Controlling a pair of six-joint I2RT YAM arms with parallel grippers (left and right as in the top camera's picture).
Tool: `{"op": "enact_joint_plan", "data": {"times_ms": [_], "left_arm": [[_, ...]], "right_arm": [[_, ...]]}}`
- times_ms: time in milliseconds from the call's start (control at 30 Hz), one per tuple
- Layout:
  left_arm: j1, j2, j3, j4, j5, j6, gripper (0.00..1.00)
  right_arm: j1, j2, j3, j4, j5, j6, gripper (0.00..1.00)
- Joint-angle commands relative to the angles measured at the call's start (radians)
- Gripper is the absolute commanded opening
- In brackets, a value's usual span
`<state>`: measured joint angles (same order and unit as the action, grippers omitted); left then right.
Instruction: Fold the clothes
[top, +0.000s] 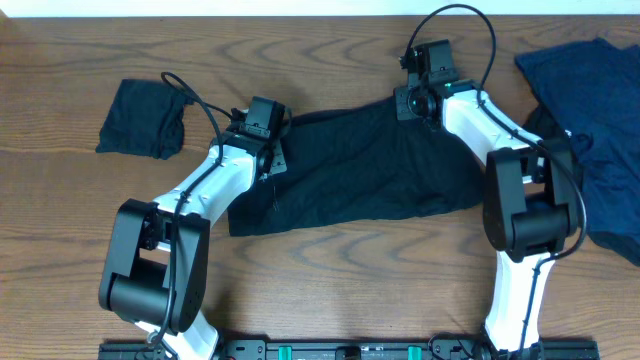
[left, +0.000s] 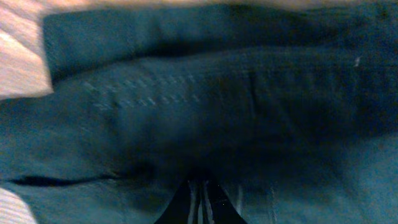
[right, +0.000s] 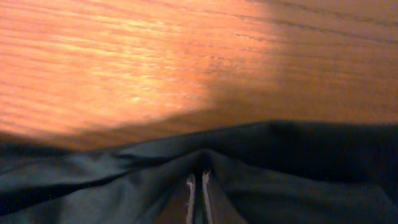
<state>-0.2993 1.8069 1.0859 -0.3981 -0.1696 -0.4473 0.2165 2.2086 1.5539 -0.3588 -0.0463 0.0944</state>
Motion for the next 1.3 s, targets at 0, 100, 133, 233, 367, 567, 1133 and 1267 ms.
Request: {"op": "enact_joint_plan", "data": {"times_ms": [0, 100, 133, 233, 367, 567, 1133, 1267], "left_arm": [[0.009, -0.003, -0.002, 0.029, -0.156, 0.006, 0.06], [0.021, -0.003, -0.002, 0.058, -0.187, 0.006, 0.06], [0.027, -0.003, -0.002, 0.063, -0.187, 0.006, 0.06], [0.044, -0.003, -0.002, 0.065, -0.187, 0.006, 0.06], [0.065, -0.003, -0.002, 0.073, -0.187, 0.006, 0.06], [0.086, -0.002, -0.002, 0.101, -0.187, 0.005, 0.06], [0.087, 0.130, -0.002, 0.201, -0.187, 0.003, 0.06], [0.087, 0.127, -0.001, 0.249, -0.187, 0.011, 0.06]], "right_arm": [[-0.013, 0.079, 0.001, 0.036, 0.093, -0.033, 0.05], [-0.023, 0.137, 0.001, 0.089, 0.117, -0.031, 0.06], [-0.026, 0.149, 0.001, 0.096, 0.117, -0.028, 0.05], [-0.028, 0.160, 0.001, 0.072, 0.117, -0.029, 0.01], [-0.027, 0.121, 0.002, 0.056, 0.117, -0.042, 0.01], [-0.026, -0.014, 0.002, 0.047, 0.117, -0.044, 0.13], [-0.039, -0.134, 0.002, -0.306, 0.130, -0.044, 0.08], [-0.060, -0.127, -0.004, -0.388, 0.150, -0.043, 0.04]]}}
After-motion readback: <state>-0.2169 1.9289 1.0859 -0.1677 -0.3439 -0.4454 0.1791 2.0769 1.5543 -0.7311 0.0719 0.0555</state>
